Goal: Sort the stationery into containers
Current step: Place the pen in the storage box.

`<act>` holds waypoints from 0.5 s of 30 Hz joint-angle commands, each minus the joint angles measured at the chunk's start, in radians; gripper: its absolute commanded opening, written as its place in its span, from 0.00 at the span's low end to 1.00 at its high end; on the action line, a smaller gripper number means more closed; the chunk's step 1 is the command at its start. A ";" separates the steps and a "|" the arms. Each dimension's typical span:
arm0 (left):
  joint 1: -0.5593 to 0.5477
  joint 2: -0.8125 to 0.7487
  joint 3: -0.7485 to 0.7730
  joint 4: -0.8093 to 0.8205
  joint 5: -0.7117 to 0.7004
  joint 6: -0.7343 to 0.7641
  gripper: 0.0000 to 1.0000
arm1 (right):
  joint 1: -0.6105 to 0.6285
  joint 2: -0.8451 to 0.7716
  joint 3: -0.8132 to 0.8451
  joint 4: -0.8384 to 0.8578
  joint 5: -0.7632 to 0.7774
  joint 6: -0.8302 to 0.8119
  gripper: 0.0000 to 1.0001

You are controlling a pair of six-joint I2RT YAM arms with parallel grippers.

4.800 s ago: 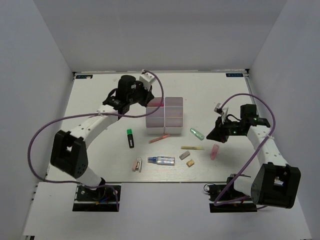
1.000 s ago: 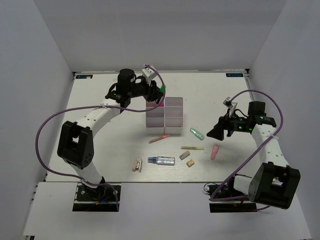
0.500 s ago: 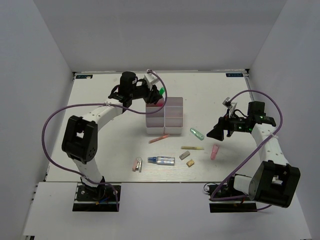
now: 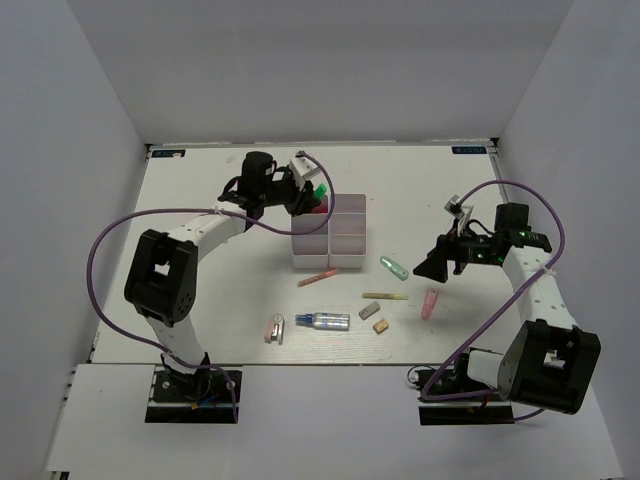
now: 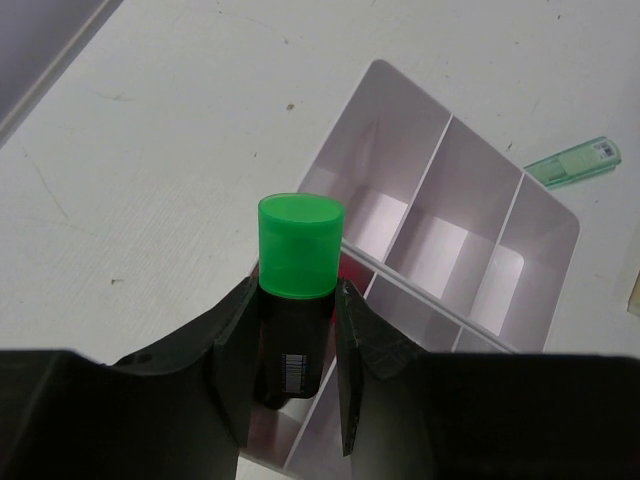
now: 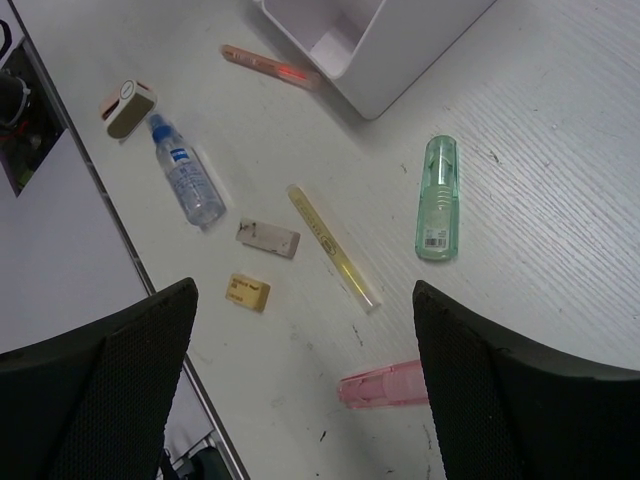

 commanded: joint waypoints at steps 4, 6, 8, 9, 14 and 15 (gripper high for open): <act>-0.001 -0.043 -0.021 0.008 -0.020 -0.001 0.50 | -0.007 -0.011 0.022 -0.030 -0.013 -0.025 0.91; -0.001 -0.057 -0.021 0.019 -0.026 -0.009 0.54 | -0.008 -0.017 0.022 -0.018 -0.001 0.000 0.91; 0.001 -0.068 -0.012 0.027 -0.028 -0.024 0.66 | -0.007 -0.040 0.021 -0.001 0.013 0.029 0.91; -0.002 -0.080 -0.007 0.025 -0.031 -0.024 0.67 | -0.007 -0.047 0.012 0.037 0.021 0.075 0.91; -0.008 -0.132 0.016 0.056 -0.067 -0.082 0.72 | -0.008 -0.084 -0.004 0.072 0.063 0.103 0.87; -0.010 -0.155 0.019 0.057 -0.080 -0.108 0.69 | -0.008 -0.081 -0.002 0.078 0.077 0.101 0.77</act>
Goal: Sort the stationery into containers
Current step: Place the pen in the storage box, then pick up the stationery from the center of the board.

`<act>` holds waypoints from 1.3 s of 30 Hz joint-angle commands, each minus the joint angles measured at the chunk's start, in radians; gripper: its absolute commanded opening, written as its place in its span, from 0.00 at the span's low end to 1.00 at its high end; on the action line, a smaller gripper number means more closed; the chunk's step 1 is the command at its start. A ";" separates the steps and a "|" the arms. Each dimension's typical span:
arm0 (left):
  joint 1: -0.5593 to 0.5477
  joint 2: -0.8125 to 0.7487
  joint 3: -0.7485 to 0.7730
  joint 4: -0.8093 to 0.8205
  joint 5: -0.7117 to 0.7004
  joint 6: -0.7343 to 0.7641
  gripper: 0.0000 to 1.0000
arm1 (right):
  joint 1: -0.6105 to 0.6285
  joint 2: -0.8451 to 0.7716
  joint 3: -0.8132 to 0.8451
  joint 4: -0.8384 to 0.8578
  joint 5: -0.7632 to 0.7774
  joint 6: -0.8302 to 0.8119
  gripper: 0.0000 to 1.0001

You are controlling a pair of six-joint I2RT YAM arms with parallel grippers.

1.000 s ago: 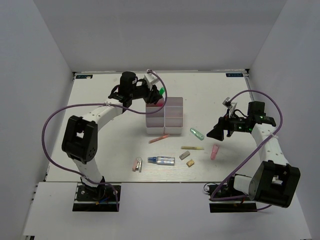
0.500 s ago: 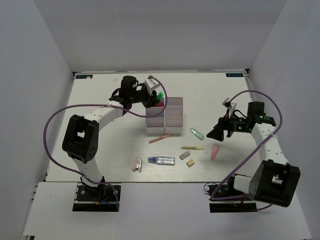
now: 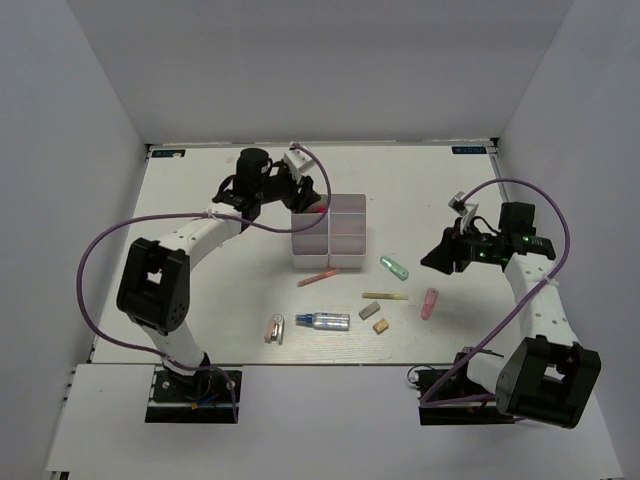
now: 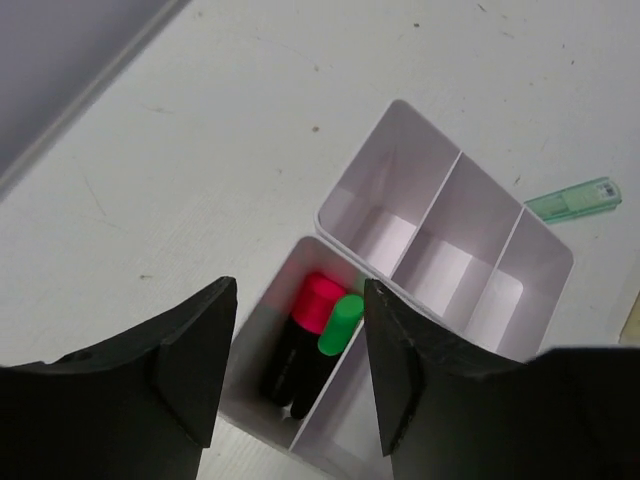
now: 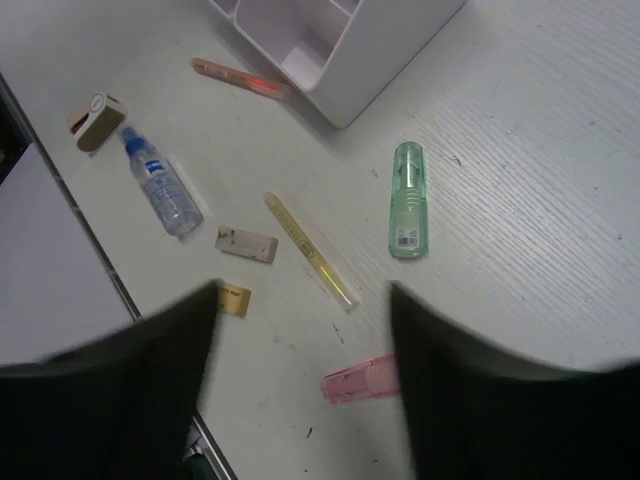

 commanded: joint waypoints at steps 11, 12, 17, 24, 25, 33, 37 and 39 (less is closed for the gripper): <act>-0.015 -0.521 -0.072 -0.603 -0.341 -0.542 0.71 | 0.133 0.302 0.133 -0.057 0.310 -0.161 0.84; -0.012 -0.569 -0.095 -0.666 -0.366 -0.554 0.75 | 0.165 0.306 0.122 -0.017 0.336 -0.161 0.88; 0.074 -0.762 -0.341 -0.791 -0.426 -0.563 0.82 | 0.286 0.340 0.103 0.120 0.554 -0.080 0.88; 0.105 -0.953 -0.580 -0.715 -0.487 -0.566 0.89 | 0.432 0.447 0.126 0.183 0.701 -0.057 0.83; 0.105 -0.965 -0.589 -0.707 -0.490 -0.571 0.91 | 0.450 0.460 0.128 0.190 0.715 -0.054 0.81; 0.105 -1.020 -0.658 -0.672 -0.510 -0.554 0.92 | 0.512 0.486 0.071 0.321 0.787 0.008 0.77; 0.103 -1.033 -0.670 -0.670 -0.518 -0.555 0.92 | 0.532 0.504 0.048 0.356 0.821 0.023 0.69; 0.105 -1.040 -0.673 -0.670 -0.513 -0.552 0.92 | 0.537 0.517 0.042 0.356 0.829 0.026 0.68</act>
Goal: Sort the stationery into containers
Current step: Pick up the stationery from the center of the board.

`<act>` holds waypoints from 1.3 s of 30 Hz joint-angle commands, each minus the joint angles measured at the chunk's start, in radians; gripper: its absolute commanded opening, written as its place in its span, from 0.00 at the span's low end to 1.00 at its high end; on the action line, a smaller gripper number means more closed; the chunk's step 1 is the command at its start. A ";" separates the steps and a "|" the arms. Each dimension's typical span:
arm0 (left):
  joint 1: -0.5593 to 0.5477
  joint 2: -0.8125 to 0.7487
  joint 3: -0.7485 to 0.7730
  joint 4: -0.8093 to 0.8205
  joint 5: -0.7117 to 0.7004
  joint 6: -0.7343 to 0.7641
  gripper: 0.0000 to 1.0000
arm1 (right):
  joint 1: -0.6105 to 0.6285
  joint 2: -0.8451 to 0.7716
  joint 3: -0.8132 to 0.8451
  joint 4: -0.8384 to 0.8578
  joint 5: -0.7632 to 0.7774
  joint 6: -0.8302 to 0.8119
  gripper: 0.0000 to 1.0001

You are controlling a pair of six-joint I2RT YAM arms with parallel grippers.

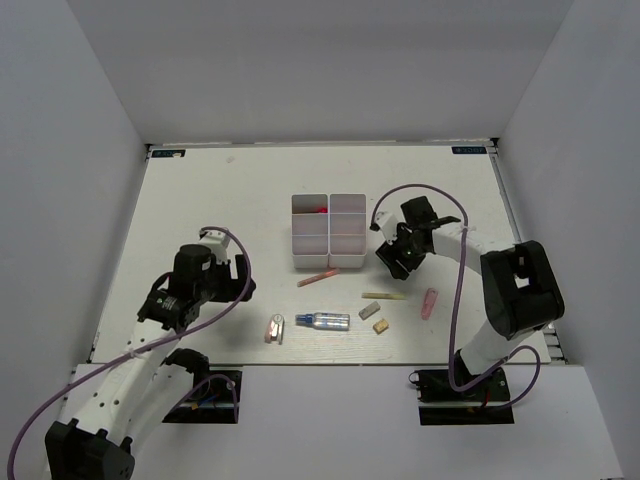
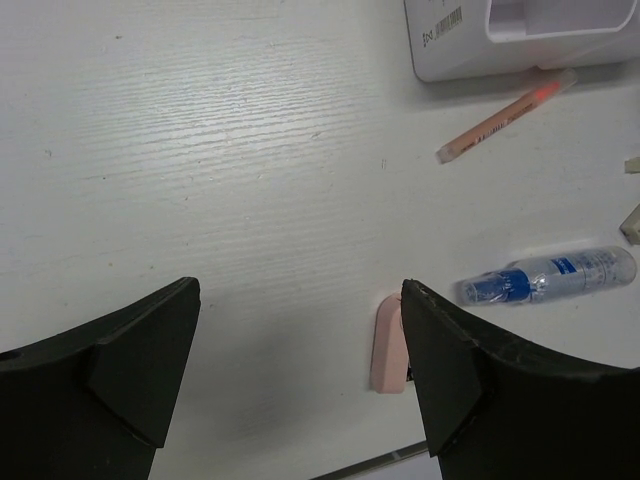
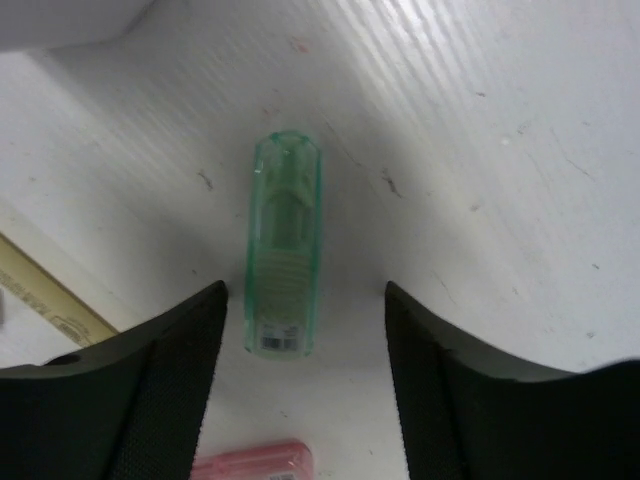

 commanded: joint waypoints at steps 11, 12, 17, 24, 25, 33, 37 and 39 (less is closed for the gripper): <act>0.004 -0.046 -0.024 0.024 -0.024 0.010 0.92 | 0.008 0.042 -0.068 0.003 0.030 0.006 0.25; 0.002 -0.046 -0.024 0.021 -0.024 0.010 0.92 | 0.012 0.043 -0.068 -0.003 0.040 0.007 0.22; 0.004 -0.055 -0.026 0.018 -0.030 0.010 0.92 | 0.006 -0.016 -0.045 -0.041 0.063 -0.008 0.00; 0.002 -0.054 -0.030 0.024 -0.021 0.008 0.92 | 0.009 -0.183 0.054 -0.207 0.066 -0.085 0.00; 0.004 -0.054 -0.029 0.024 -0.023 0.010 0.92 | 0.009 -0.203 0.071 -0.221 0.054 -0.088 0.00; 0.004 -0.046 -0.029 0.026 -0.021 0.016 0.92 | 0.061 -0.094 0.460 -0.460 -0.121 -0.275 0.00; 0.004 -0.045 -0.030 0.021 -0.029 0.020 0.92 | 0.110 0.019 0.654 -0.460 -0.095 -0.349 0.00; 0.004 -0.048 -0.033 0.021 -0.037 0.023 0.92 | 0.120 0.077 0.724 -0.469 -0.079 -0.393 0.00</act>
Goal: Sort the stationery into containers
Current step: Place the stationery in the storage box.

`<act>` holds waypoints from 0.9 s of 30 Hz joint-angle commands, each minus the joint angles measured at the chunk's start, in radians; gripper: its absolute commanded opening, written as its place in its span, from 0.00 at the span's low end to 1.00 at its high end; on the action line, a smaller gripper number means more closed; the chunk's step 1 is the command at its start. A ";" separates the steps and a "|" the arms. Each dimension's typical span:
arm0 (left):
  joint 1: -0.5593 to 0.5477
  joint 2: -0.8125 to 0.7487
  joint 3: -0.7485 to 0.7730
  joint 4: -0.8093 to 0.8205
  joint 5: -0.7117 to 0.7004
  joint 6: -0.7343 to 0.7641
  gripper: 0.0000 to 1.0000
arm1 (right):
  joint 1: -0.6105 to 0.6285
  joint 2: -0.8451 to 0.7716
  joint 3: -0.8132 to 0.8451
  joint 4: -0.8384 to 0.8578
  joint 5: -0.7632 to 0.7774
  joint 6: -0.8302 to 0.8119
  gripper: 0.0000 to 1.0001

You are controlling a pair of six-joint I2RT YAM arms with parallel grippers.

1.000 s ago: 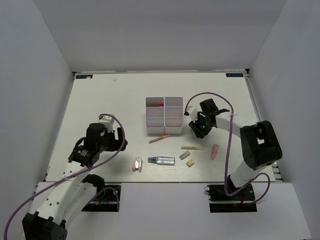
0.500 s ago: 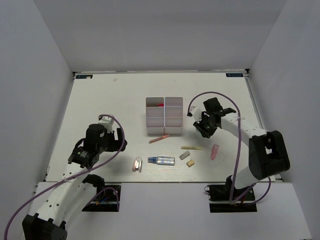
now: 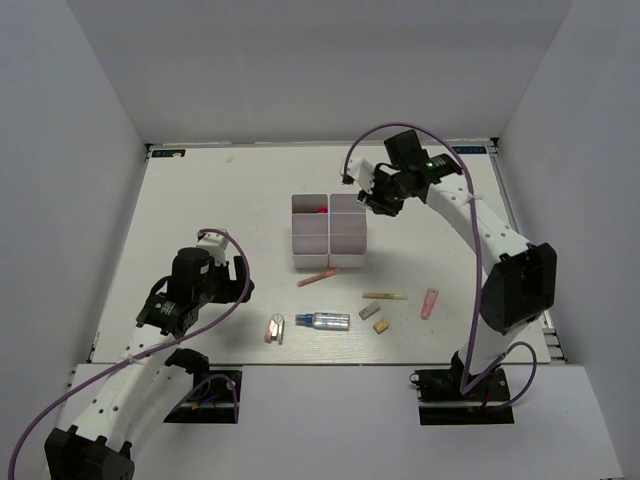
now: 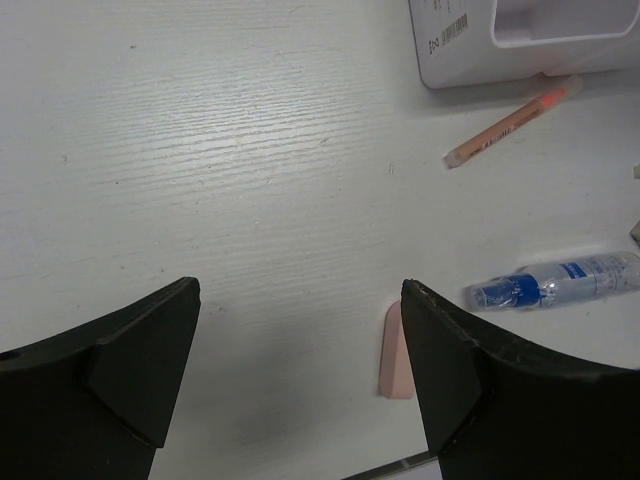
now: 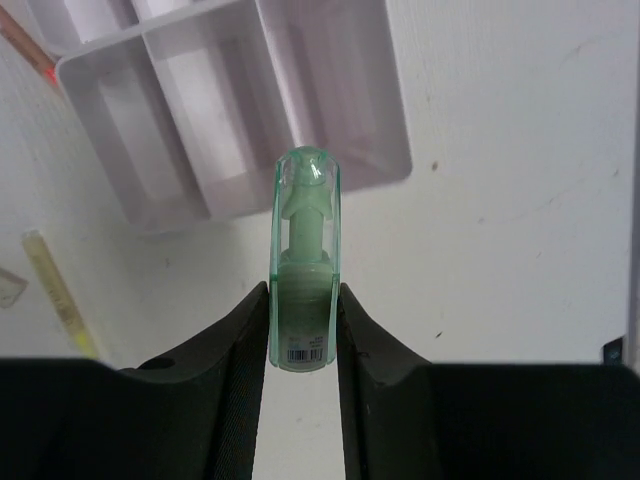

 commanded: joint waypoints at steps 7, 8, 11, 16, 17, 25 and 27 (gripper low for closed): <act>0.010 0.011 -0.006 0.007 -0.010 0.015 0.92 | 0.080 0.205 0.262 -0.110 0.066 -0.348 0.00; 0.010 0.013 -0.005 0.011 -0.012 0.018 0.92 | 0.086 0.208 0.261 -0.099 0.075 -0.368 0.00; 0.012 0.010 -0.008 0.010 -0.012 0.018 0.92 | 0.099 0.212 0.241 -0.068 0.086 -0.447 0.00; 0.012 0.008 -0.008 0.008 -0.009 0.020 0.92 | 0.123 0.228 0.221 -0.039 0.096 -0.491 0.00; 0.013 0.008 -0.006 0.010 -0.009 0.023 0.92 | 0.128 0.232 0.212 -0.033 0.095 -0.490 0.00; 0.012 0.001 -0.012 0.008 -0.006 0.023 0.92 | 0.153 0.263 0.183 0.068 0.153 -0.452 0.00; 0.012 0.004 -0.012 0.010 -0.006 0.025 0.92 | 0.160 0.272 0.190 0.084 0.175 -0.424 0.00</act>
